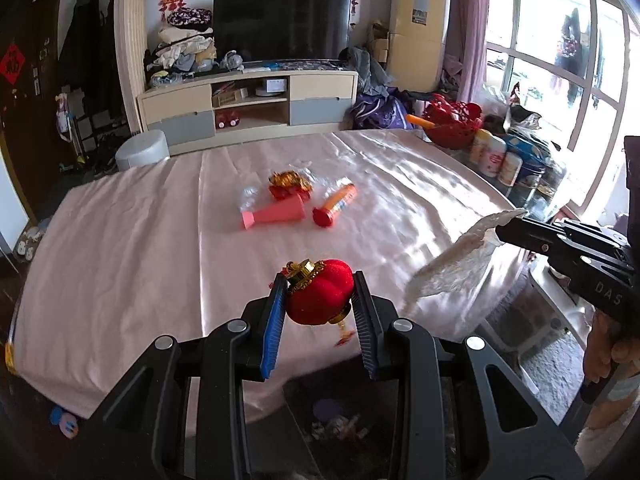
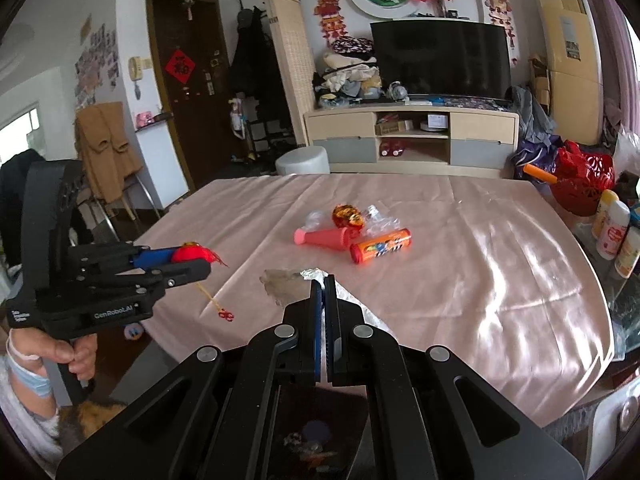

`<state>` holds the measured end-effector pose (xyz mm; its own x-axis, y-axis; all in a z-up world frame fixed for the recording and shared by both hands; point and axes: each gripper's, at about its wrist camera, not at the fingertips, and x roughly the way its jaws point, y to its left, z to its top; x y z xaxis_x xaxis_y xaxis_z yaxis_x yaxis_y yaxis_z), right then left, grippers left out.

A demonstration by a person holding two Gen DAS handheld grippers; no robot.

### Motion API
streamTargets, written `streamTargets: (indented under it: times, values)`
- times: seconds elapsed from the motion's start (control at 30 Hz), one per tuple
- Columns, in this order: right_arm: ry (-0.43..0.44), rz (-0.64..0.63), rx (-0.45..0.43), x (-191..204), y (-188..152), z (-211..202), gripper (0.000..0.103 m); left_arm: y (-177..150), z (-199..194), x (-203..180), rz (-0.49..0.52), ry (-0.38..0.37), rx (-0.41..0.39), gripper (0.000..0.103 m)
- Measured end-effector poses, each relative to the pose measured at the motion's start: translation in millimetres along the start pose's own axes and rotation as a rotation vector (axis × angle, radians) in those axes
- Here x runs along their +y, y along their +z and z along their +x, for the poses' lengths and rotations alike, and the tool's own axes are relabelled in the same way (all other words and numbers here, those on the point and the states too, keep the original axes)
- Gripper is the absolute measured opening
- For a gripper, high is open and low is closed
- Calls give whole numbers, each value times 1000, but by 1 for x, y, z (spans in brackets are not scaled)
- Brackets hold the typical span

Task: Collect trash
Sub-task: 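Carry both items down into the black bin and open both tools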

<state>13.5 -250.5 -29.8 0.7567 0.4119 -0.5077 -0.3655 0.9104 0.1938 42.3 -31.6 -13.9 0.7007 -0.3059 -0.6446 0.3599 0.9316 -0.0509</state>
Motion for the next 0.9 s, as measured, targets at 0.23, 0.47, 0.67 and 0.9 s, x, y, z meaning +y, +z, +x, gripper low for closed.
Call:
streamTargets:
  times: [0.23, 0.47, 0.67, 0.9]
  values:
    - [30, 4, 44, 9, -26, -10, 3, -37, -9, -4, -65, -38, 40, 31]
    - [47, 39, 159, 10, -67, 9, 3, -81, 15, -6, -151, -72, 146, 31]
    - [48, 106, 262, 2, -103, 38, 3, -116, 46, -9, -208, -63, 262, 31]
    - [23, 149, 367, -2, -134, 73, 3, -147, 71, -13, -233, -72, 354, 31]
